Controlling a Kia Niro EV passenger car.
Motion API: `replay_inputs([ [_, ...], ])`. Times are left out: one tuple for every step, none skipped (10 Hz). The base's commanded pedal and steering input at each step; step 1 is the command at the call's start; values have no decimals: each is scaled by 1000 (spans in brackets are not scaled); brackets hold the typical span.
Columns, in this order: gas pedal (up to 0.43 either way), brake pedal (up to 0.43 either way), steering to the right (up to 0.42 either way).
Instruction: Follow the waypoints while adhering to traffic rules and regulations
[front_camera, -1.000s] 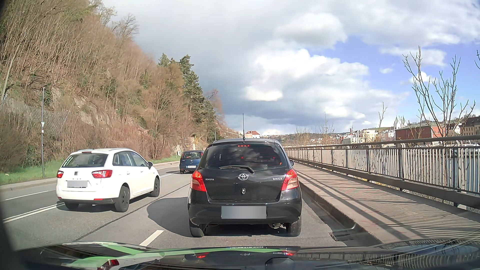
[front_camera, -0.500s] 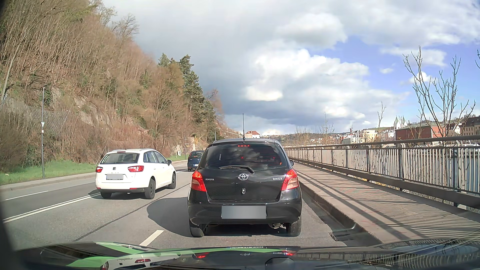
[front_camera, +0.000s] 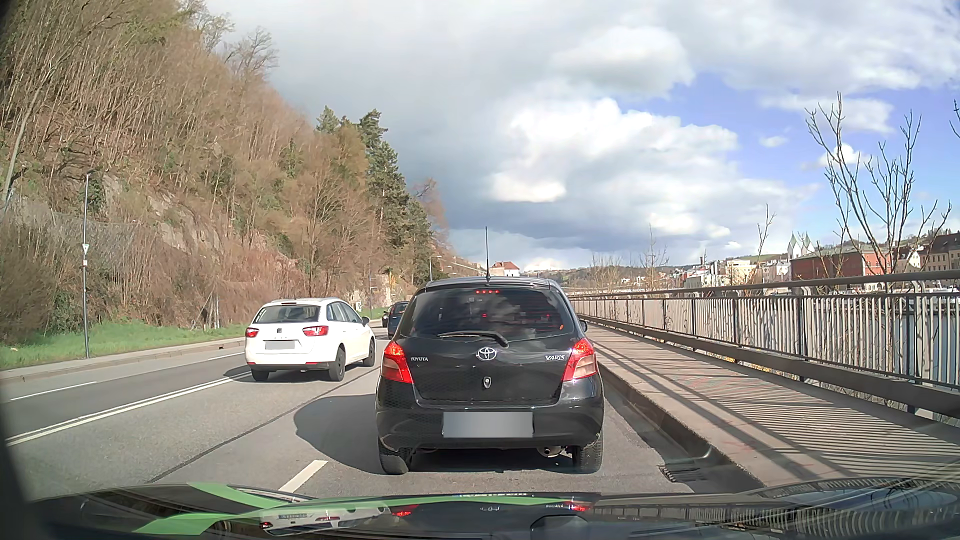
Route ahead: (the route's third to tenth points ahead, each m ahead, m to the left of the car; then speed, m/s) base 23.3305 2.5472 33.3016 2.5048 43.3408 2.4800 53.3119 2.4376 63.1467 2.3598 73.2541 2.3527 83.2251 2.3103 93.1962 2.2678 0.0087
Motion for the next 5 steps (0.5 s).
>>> replay_inputs([
  [0,262,-7],
  [0,268,-7],
  [0,268,-6],
  [0,268,-7],
  [0,268,-7],
])
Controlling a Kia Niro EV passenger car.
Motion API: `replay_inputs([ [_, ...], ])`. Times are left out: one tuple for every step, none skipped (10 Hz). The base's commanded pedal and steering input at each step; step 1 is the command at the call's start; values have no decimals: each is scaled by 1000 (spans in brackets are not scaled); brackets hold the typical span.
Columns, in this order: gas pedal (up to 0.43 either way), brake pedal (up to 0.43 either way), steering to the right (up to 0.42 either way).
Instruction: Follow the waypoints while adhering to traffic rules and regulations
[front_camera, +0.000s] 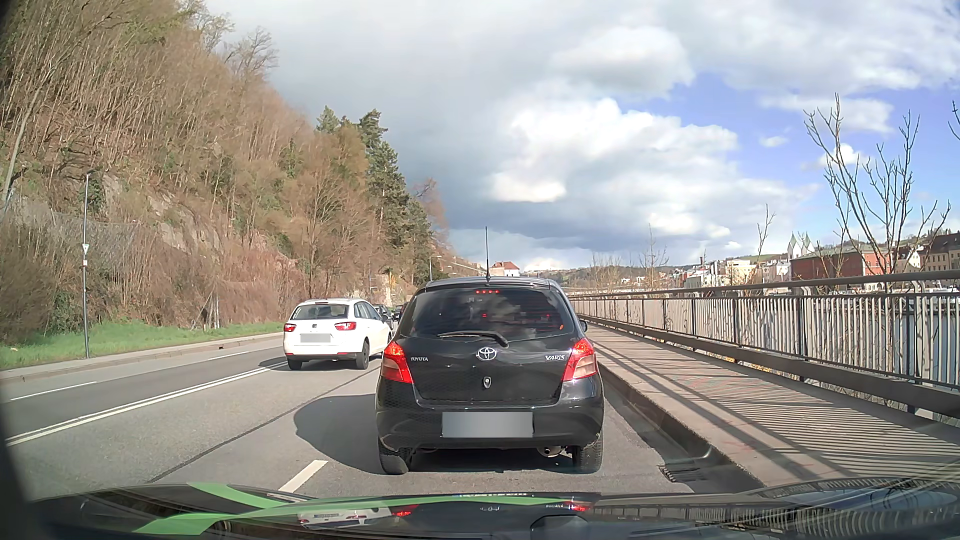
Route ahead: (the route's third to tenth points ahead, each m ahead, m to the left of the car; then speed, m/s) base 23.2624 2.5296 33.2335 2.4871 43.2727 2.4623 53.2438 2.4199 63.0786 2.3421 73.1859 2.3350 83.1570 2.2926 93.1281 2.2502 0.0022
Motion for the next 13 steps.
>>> replay_inputs([
  [0,268,-7],
  [0,268,-6],
  [0,268,-7],
  [0,274,-7],
  [0,274,-7],
  [0,268,-7],
  [0,268,-6],
  [0,268,-7],
  [0,274,-6],
  [0,274,-7],
  [0,274,-7],
  [0,274,-7],
  [0,274,-7],
])
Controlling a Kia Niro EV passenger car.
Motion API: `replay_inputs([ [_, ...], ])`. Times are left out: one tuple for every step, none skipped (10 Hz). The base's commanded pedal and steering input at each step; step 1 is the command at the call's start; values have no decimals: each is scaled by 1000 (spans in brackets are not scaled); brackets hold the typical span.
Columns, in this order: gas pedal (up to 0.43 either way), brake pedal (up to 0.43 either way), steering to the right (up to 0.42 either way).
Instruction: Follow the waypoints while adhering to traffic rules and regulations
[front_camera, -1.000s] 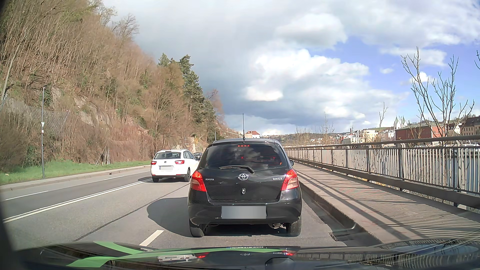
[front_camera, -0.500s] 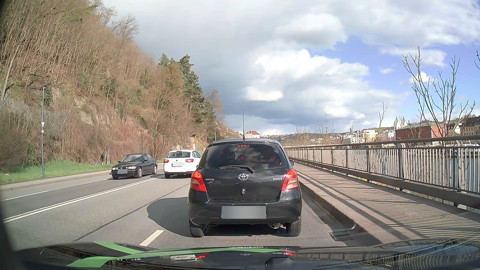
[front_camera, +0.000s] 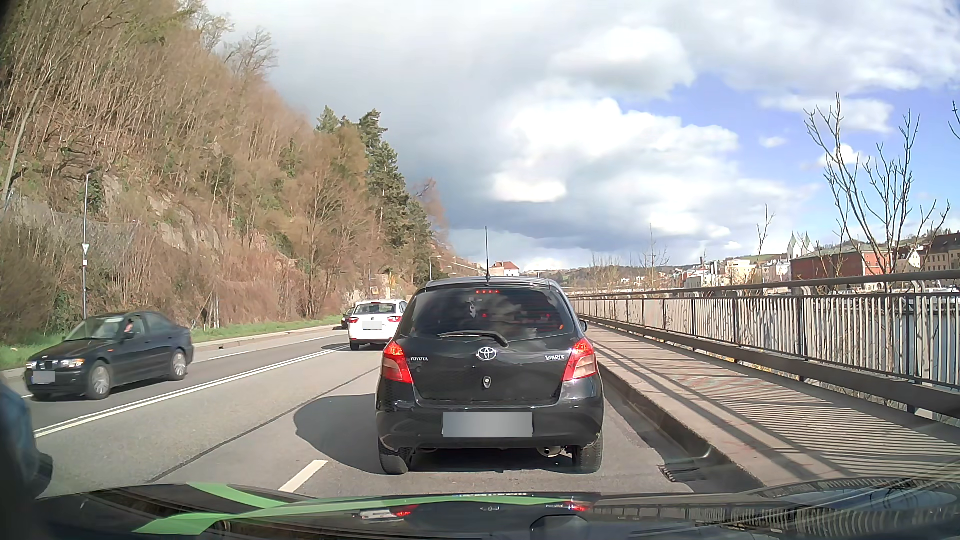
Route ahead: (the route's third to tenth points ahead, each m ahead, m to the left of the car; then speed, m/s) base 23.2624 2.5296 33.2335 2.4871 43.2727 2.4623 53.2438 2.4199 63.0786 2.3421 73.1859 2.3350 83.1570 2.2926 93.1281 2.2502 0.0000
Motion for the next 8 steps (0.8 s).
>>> replay_inputs([
  [0,268,-7],
  [0,274,-7],
  [0,274,-7],
  [0,274,-7],
  [0,274,-7],
  [0,274,-6],
  [0,274,-7],
  [0,274,-7],
])
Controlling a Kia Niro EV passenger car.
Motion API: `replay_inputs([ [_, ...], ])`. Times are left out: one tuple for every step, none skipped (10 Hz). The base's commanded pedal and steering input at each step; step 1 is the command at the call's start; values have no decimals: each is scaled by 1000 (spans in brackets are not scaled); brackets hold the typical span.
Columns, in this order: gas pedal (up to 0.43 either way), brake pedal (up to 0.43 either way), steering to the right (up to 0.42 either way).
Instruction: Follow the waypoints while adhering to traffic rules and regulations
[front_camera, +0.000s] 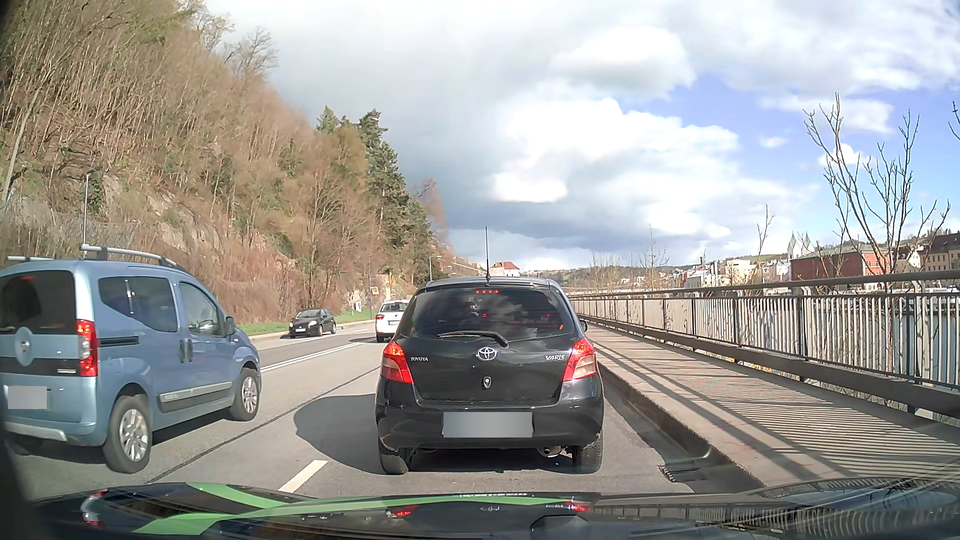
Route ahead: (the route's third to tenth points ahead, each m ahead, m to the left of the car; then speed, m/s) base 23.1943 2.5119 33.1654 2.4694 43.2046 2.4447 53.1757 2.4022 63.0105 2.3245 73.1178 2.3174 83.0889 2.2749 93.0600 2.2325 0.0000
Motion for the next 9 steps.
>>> replay_inputs([
  [0,274,-7],
  [0,274,-7],
  [0,274,-6],
  [0,274,-7],
  [0,274,-7],
  [0,274,-7],
  [0,274,-7],
  [0,274,-7],
  [0,274,-7],
])
